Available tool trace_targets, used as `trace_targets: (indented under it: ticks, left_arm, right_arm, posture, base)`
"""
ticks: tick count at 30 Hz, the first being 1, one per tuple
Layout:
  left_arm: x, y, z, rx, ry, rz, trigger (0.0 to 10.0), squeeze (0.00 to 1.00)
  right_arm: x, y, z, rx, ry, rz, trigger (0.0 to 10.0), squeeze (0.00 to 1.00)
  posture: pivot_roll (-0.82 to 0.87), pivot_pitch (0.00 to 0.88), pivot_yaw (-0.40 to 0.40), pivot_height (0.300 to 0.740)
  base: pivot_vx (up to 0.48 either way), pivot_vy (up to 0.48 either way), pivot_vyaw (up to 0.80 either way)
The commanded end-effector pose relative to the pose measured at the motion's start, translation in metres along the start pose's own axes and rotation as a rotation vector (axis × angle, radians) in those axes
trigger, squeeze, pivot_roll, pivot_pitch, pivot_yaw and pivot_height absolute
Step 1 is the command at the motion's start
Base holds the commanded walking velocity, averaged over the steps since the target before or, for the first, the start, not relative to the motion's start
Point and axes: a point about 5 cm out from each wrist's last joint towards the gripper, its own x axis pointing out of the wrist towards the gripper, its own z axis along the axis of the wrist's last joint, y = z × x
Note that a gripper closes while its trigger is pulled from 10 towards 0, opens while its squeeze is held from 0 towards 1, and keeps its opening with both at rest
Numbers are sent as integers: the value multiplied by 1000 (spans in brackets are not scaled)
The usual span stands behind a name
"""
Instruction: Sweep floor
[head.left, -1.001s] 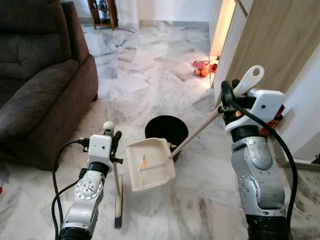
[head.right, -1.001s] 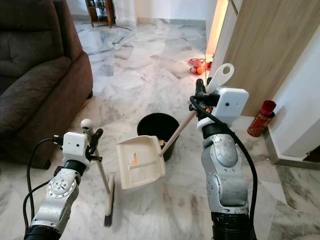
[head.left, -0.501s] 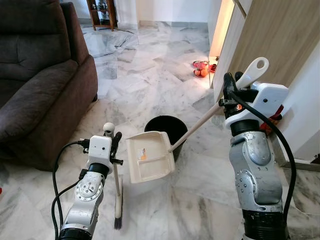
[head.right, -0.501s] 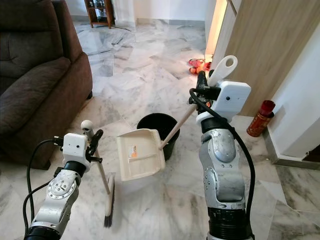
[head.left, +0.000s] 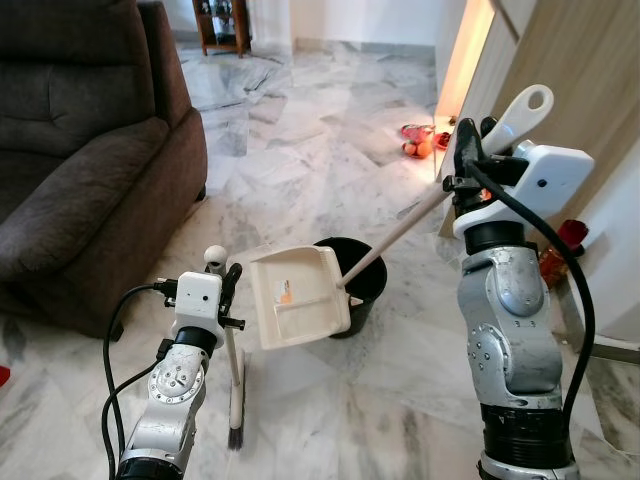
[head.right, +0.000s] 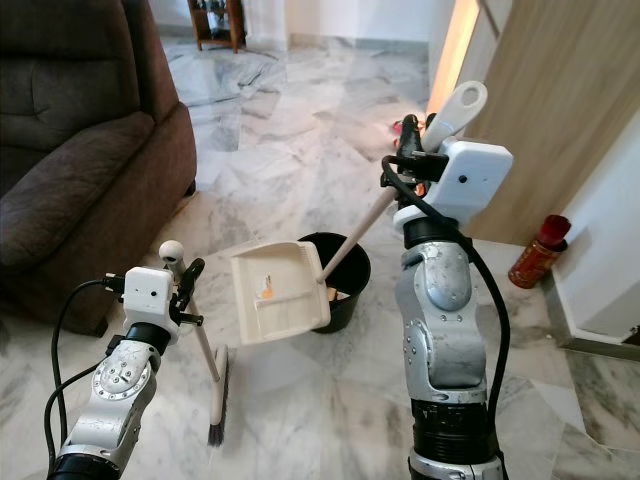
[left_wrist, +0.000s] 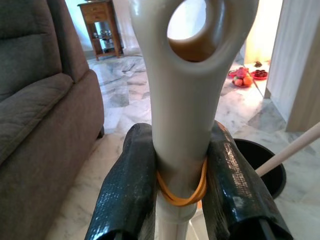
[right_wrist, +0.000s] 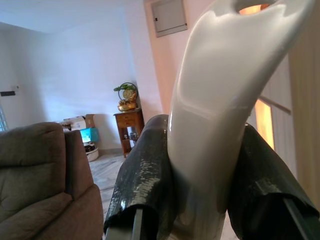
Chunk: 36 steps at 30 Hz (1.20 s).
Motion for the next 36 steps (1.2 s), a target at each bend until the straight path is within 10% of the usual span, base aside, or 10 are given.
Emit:
trace_targets:
  ticks: [1, 36]
  left_arm:
    - [1, 2, 7, 18, -42, 9, 10000, 0]
    - [1, 1, 7, 17, -46, 16, 10000, 0]
  right_arm:
    - [1, 2, 11, 5, -67, 7, 10000, 0]
    - [1, 12, 9, 44, -70, 31, 10000, 0]
  posture:
    - [141, 48, 17, 740]
    - [140, 51, 15, 740]
  base:
    - [304, 0, 0]
    - [302, 0, 0]
